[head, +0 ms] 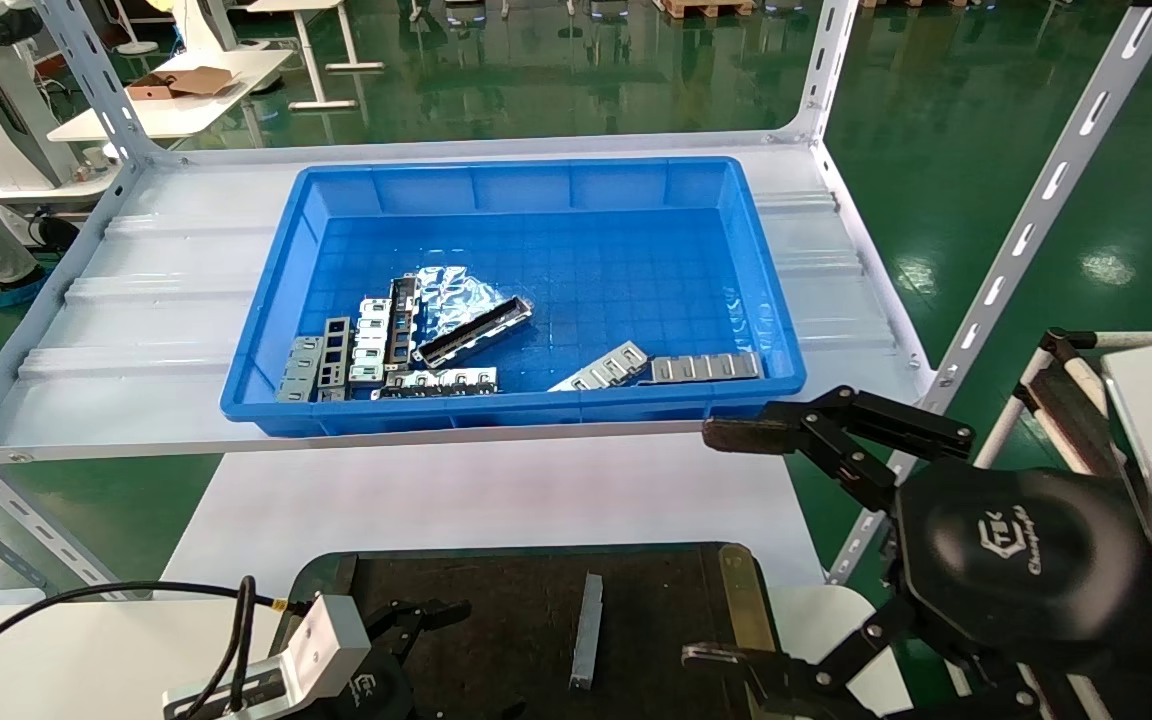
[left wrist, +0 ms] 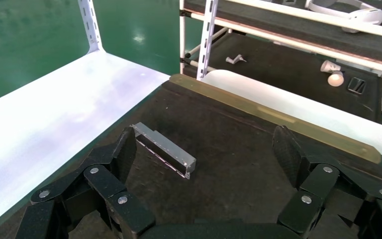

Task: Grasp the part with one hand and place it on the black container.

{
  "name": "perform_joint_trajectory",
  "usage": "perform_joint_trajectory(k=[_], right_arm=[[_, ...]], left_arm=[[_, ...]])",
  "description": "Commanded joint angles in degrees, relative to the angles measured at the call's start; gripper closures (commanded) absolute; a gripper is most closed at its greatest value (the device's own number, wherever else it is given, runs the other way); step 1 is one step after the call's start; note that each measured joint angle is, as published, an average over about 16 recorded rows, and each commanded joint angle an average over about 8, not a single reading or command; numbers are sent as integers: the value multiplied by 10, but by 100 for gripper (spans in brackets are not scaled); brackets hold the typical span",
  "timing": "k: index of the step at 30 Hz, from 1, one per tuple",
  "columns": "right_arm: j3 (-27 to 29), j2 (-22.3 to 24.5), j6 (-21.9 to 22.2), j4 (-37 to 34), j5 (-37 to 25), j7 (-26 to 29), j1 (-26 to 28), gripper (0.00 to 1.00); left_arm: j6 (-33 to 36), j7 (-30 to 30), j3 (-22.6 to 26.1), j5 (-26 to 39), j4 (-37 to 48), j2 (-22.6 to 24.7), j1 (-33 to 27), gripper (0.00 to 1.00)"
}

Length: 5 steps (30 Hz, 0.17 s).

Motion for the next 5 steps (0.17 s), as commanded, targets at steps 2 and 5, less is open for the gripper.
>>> perform_joint_trajectory(k=[2,5], right_arm=[[0,0,0,0,0,0,0,0],[0,0,0,0,0,0,0,0]], left_arm=[[9,-3,-2,-3,-11,-13,2,0],[9,-5,-3,-4,-14,-15,2,0]])
